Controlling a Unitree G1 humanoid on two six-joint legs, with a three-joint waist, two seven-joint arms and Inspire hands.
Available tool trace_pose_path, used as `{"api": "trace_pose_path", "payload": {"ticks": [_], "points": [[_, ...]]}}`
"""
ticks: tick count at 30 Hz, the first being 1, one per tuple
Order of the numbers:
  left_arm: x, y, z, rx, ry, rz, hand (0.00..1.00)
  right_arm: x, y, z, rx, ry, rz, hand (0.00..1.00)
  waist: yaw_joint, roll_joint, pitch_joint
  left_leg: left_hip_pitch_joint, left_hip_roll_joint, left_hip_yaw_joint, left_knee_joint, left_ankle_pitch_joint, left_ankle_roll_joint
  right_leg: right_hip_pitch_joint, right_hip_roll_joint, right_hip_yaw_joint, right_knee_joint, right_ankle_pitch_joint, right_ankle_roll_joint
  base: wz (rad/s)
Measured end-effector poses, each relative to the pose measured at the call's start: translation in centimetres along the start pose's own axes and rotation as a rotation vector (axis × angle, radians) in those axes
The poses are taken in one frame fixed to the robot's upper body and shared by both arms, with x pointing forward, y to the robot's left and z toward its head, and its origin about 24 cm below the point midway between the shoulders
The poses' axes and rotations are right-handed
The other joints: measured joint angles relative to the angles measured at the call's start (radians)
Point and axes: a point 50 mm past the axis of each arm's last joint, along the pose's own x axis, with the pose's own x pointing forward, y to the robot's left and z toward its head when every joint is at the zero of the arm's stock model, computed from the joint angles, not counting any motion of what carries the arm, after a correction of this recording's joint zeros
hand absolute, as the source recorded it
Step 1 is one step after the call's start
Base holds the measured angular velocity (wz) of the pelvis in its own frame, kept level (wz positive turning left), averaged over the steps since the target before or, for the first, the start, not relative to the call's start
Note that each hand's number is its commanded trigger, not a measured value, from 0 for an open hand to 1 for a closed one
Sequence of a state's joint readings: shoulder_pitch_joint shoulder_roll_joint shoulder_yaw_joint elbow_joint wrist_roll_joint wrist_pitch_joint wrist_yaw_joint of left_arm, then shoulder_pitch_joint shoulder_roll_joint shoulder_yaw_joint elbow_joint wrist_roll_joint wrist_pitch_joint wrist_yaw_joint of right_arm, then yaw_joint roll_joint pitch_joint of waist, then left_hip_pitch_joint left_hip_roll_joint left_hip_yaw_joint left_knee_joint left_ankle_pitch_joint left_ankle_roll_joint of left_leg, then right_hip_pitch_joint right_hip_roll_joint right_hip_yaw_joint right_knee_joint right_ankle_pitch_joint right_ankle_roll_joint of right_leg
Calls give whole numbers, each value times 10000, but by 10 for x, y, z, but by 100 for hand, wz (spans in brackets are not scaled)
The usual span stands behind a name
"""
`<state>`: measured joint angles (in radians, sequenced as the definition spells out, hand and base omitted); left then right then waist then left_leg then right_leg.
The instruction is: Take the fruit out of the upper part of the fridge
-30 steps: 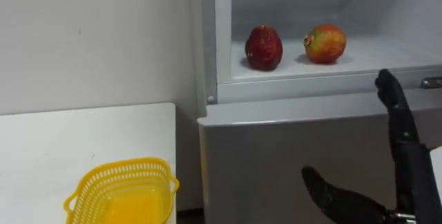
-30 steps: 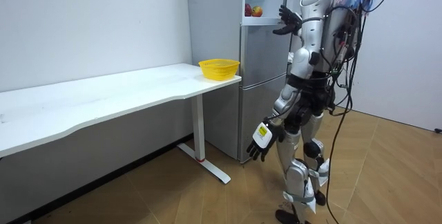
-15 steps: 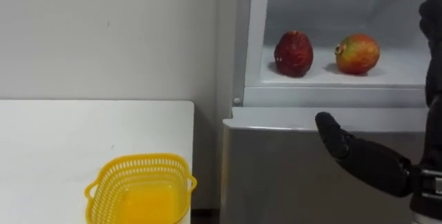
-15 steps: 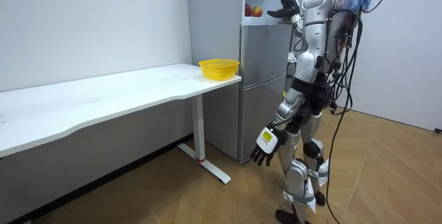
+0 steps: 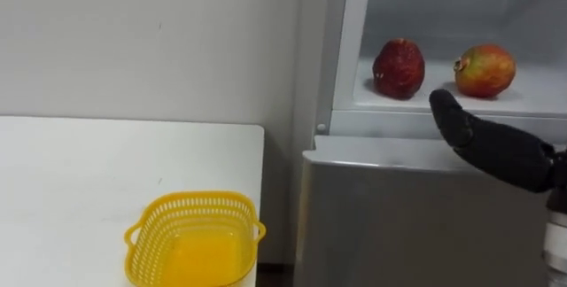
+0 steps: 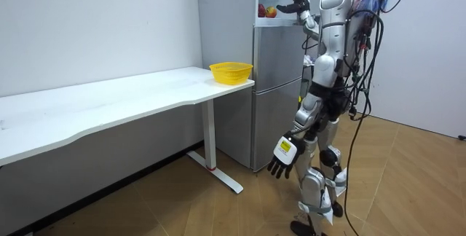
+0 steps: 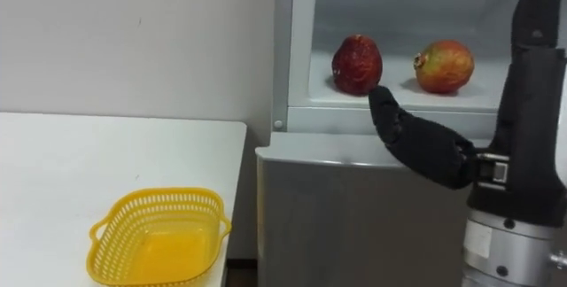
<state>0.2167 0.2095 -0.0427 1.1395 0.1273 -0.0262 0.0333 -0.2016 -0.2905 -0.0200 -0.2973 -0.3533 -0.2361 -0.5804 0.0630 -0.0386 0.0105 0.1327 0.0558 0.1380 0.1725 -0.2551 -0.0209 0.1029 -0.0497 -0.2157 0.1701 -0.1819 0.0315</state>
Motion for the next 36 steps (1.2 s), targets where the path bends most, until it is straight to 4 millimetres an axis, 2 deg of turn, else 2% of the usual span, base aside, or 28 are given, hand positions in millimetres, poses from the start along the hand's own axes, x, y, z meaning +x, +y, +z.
{"api": "trace_pose_path", "payload": {"ticks": [4, 9, 12, 14, 16, 26, 36], "points": [[0, 1, 1, 453, 1, -3, 0, 15, 4, -5, -286, -78, 27, 0, 65, -43, -20, -37, 2, -63, -2, 0, 0, -1, -3, -125, 1, 0, 0, 4], [1, 4, 3, 414, 82, 69, 0, 21, 6, -4, -451, -205, 122, 0, 275, -160, -80, -19, -1, -189, -27, 1, 0, 7, 5, -149, 2, 0, 0, 2], [1, 6, 2, 308, 124, 72, 0, 27, 7, -1, -385, -356, 104, 0, 308, -188, -74, -2, -22, -578, -42, 1, 0, 35, 20, -163, 2, 0, 0, 3], [1, 6, 2, 307, 121, 15, 0, 30, 8, 1, -339, -453, 61, 0, 307, -197, -62, 13, -22, -688, -46, 1, 0, 72, 25, -212, -4, 0, 0, 8], [1, 6, 2, 306, 115, -14, 0, 33, 9, -4, -368, -319, 78, 0, 271, -201, -32, 20, -22, -867, -47, 1, 0, 157, 26, -340, -24, -1, 0, 16], [1, 6, 0, 398, 391, -171, 0, 34, 7, -25, -787, 645, 407, 0, 458, -191, -7, -19, -23, -960, -50, 1, 0, 129, 27, -373, -29, -1, 1, 2], [2, 7, 7, 963, 302, -119, 0, 35, 10, -33, -985, 1151, 611, 0, 547, -160, -81, -37, -24, -1000, -45, 1, 0, 104, 27, -369, -18, -1, 0, 0]]}}
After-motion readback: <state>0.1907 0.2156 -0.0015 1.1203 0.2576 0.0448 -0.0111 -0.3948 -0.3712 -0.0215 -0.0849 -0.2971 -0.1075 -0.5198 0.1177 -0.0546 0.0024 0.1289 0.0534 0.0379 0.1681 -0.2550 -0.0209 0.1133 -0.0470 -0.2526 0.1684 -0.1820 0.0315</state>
